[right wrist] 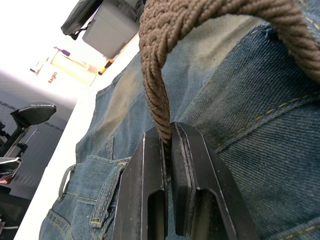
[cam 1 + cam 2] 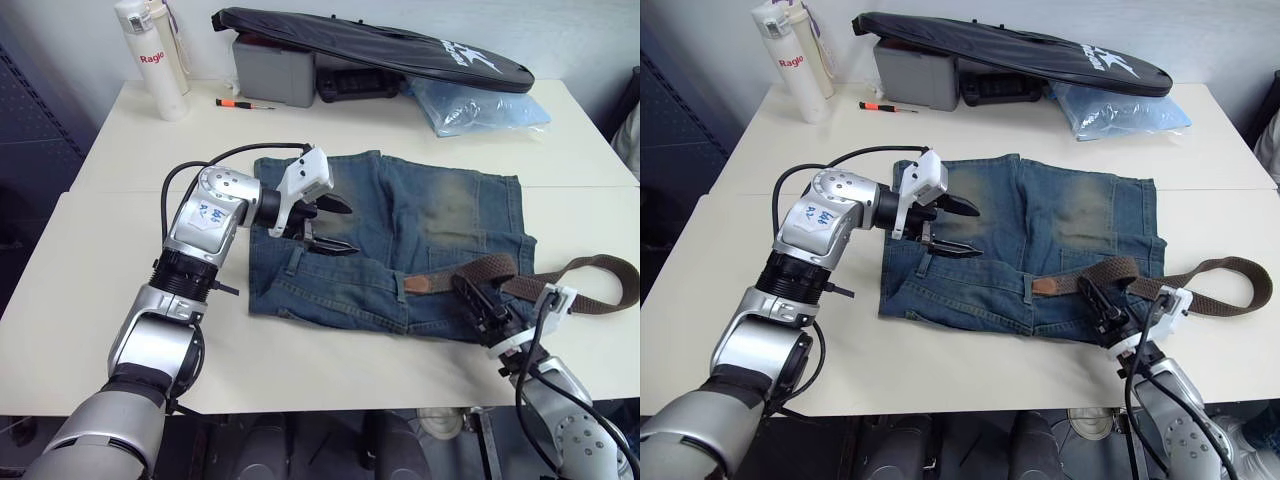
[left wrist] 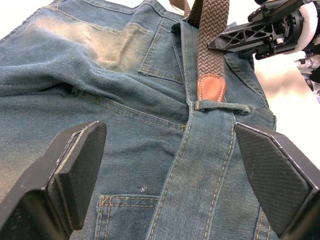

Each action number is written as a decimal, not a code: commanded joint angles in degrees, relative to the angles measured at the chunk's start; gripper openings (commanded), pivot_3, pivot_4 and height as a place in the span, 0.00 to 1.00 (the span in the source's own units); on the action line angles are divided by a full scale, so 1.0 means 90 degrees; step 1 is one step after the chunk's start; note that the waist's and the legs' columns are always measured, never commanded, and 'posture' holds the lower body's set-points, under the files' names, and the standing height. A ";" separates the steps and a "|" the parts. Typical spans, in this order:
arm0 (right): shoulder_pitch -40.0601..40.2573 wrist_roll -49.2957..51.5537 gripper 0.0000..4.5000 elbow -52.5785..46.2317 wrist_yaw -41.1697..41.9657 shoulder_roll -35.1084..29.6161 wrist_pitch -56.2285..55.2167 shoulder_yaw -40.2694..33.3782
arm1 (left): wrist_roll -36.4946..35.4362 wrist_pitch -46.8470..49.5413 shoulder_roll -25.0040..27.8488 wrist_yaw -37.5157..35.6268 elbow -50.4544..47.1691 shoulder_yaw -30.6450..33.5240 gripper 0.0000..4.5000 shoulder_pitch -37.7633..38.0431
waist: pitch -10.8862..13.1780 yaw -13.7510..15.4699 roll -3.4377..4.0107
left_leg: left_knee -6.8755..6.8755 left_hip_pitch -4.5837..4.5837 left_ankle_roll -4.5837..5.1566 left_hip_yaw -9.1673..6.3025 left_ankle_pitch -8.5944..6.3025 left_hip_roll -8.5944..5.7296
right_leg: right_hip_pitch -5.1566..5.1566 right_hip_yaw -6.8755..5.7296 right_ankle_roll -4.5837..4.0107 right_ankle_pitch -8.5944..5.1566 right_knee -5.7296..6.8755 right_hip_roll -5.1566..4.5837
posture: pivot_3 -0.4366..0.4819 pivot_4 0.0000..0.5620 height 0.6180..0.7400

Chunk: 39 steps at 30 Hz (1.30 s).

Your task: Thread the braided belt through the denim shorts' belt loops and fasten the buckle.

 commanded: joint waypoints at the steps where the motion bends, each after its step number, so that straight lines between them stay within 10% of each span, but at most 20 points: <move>1: 0.0102 0.0415 0.02 -0.0250 0.0118 0.0093 0.0092 -0.0022 | -0.0118 -0.0089 0.0021 -0.0061 -0.0133 -0.0001 1.00 -0.0119 | 0.0000 0.0000 0.0000 | 0.0000 0.0000 0.0000 0.0000 0.0000 0.0000 | 0.0000 0.0000 0.0000 0.0000 0.0000 0.0000 | 0.48 0.27 1.00; 39: -0.0377 0.0912 0.02 0.0027 0.0151 0.0048 -0.0253 -0.0644 | -0.0028 -0.0068 0.0117 0.0141 0.0028 -0.0025 1.00 -0.0120 | -0.0001 -0.0004 0.0004 | 0.0002 0.0001 -0.0002 0.0002 0.0001 0.0000 | 0.0000 0.0002 0.0000 0.0000 0.0003 0.0000 | 0.48 0.27 1.00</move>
